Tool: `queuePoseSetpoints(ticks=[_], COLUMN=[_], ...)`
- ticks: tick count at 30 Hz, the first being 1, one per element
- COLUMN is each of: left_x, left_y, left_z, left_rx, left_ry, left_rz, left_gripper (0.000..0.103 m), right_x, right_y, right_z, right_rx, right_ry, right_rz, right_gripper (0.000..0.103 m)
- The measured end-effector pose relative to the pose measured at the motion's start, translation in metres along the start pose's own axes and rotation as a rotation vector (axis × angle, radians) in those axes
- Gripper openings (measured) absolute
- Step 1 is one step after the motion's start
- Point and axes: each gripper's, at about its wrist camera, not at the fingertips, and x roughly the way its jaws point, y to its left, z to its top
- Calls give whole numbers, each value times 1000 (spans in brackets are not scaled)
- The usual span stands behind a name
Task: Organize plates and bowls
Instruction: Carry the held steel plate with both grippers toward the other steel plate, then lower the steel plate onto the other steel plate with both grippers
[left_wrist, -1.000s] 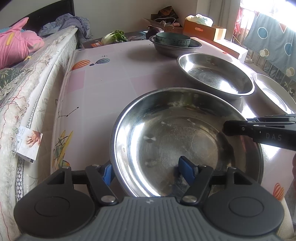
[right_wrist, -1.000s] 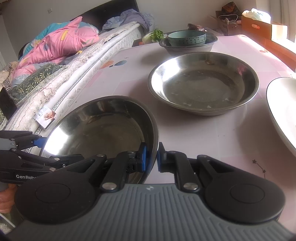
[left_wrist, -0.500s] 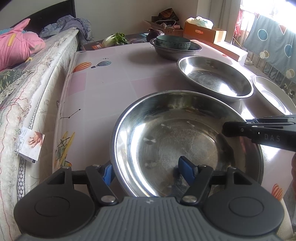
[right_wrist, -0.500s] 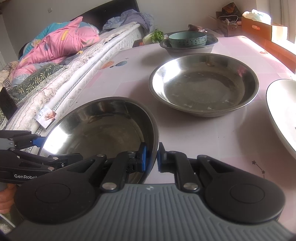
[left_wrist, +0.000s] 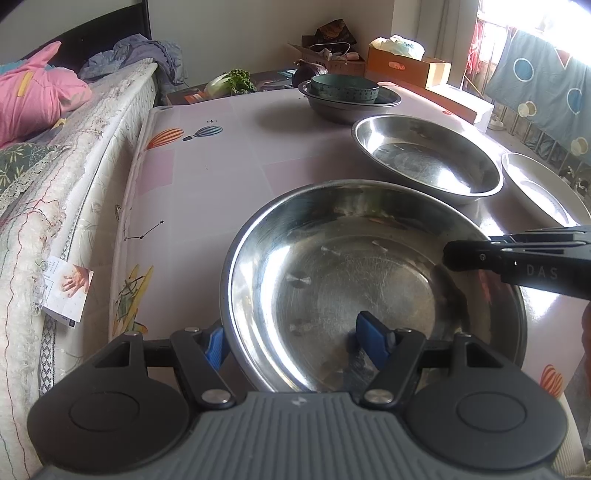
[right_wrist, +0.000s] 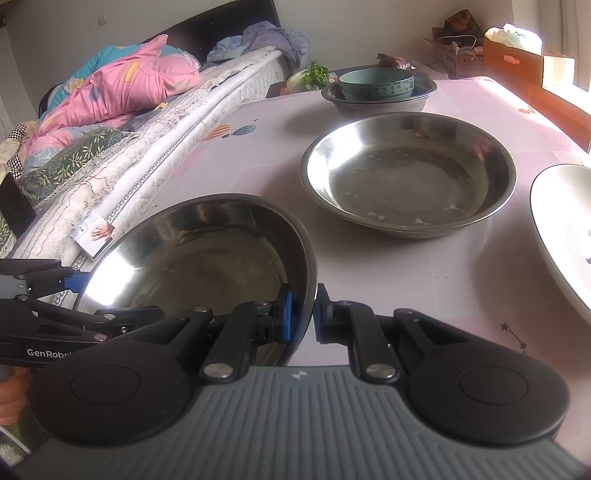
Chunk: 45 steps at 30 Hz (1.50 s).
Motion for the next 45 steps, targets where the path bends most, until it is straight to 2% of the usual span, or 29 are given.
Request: queuePoseSetpoints(ticks=[29, 36, 45], left_x=[-26, -28, -13], left_y=[-10, -23, -46], left_z=[7, 21, 57], left_rx=[23, 54, 112], left_ry=[-60, -99, -132], left_rz=[20, -2, -53], left_gripper=[71, 71, 71], right_x=[-21, -32, -47], right_y=[-2, -12, -43], right_z=[4, 9, 21], right_rx=[17, 41, 71], right_ry=[-44, -66, -128], right_rz=[19, 2, -58], right_gripper=[12, 12, 13])
